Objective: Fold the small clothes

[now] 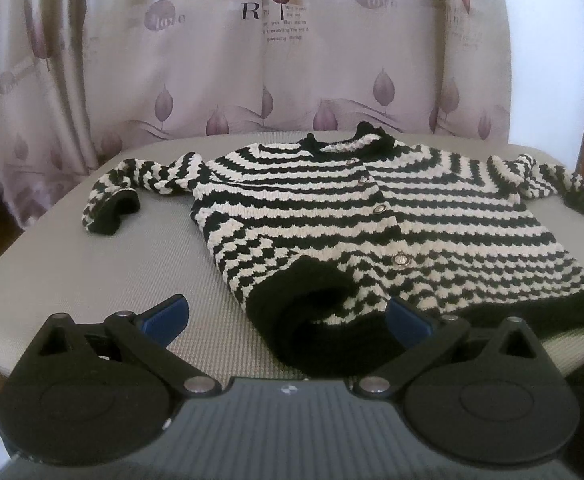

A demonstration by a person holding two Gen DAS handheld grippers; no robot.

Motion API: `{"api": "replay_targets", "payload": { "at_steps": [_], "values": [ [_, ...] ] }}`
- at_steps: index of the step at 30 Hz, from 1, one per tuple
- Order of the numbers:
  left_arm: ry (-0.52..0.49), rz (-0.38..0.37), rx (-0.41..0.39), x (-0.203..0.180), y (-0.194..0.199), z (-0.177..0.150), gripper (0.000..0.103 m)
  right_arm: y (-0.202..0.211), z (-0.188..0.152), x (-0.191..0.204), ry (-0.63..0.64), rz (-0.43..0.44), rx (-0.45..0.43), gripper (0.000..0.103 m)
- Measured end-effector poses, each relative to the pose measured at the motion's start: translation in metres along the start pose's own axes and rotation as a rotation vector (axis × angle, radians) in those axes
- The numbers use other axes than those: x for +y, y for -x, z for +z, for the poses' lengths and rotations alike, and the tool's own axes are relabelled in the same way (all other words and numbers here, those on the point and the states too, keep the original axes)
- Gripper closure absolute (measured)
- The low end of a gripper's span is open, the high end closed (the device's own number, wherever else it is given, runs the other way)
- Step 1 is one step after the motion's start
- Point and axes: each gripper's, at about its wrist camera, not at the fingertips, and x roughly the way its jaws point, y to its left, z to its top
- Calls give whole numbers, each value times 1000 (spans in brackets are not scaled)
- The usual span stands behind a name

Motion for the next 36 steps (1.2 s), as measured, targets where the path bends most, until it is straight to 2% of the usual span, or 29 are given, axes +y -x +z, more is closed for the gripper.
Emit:
{"api": "replay_targets", "payload": {
  "at_steps": [36],
  "values": [
    [-15,27,35,4,-22,-6,0,-13,-11,-3,-48,30,65,0]
  ]
}}
